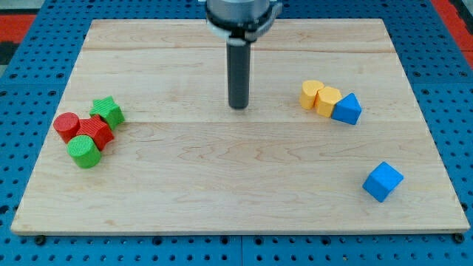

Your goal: Move the cube into the yellow blocks

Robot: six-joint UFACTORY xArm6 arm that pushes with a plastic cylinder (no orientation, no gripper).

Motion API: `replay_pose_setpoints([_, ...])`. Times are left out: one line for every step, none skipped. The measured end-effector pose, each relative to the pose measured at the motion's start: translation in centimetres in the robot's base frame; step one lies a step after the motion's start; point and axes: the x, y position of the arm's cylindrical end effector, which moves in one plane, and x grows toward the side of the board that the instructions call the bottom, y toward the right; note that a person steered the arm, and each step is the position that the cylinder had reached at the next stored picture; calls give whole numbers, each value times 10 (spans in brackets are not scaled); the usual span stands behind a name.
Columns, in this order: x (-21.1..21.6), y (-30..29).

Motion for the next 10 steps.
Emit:
replay_pose_setpoints([48,12])
replay_pose_setpoints([109,25])
replay_pose_setpoints([169,71])
replay_pose_setpoints([185,116])
replay_pose_setpoints([168,161])
replay_pose_setpoints([165,247])
replay_pose_setpoints([147,257])
replay_pose_setpoints([115,180])
replay_pose_setpoints([101,133])
replay_pose_setpoints([101,160])
